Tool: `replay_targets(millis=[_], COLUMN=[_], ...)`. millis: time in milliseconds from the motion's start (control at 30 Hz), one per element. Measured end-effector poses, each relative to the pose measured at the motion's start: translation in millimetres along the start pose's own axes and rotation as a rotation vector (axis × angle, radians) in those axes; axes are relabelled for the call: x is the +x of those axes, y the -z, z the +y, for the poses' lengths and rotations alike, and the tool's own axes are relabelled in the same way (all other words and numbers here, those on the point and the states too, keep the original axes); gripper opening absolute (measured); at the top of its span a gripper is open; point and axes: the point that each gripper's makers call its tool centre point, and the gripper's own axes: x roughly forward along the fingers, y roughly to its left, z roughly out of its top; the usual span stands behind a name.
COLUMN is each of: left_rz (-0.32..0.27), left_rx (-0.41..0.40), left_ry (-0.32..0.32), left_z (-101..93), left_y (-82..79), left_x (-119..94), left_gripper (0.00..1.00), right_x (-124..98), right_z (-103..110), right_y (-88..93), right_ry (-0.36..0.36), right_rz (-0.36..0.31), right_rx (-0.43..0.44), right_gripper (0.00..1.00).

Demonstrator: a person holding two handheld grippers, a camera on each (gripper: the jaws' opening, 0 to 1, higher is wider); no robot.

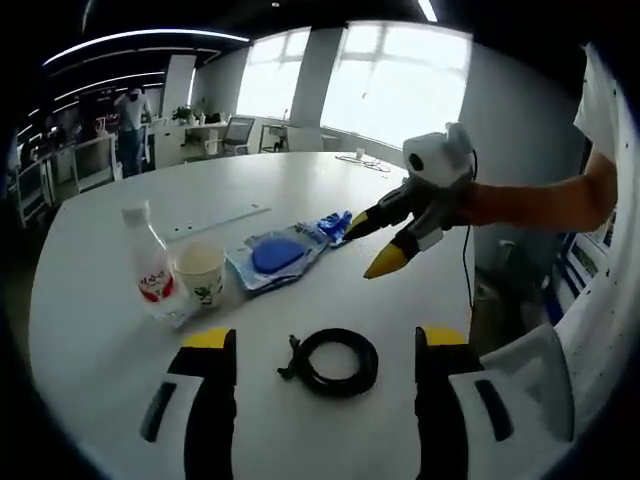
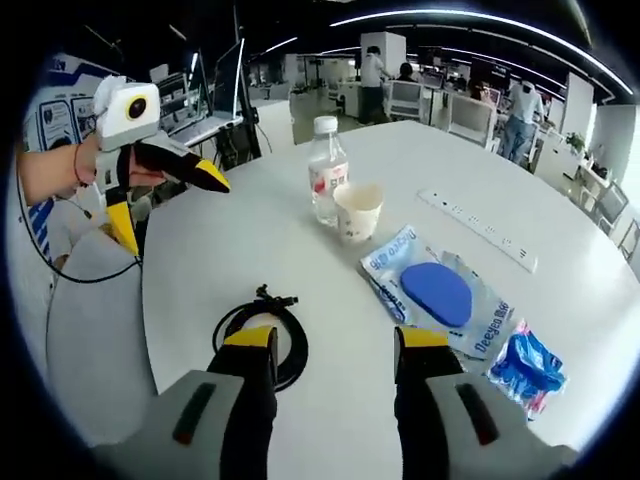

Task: Arrange the tabletop items into an orderly group along one side of the table until the central work area is clear of visible clutter.

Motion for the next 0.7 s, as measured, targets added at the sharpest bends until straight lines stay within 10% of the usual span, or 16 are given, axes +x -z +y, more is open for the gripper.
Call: replay_targets(millis=[700], left_rz=[0.095], left_rx=[-0.102], left_ry=[-0.085], left_z=[12.8], left_y=[42.1], left_x=[33.6], left_gripper=[0.69], right_x=[23.2], right_z=[12.9], right_y=[37.6], right_ry=[-0.003], right_rz=[0.055], right_rx=[0.081], right_gripper=[0.41])
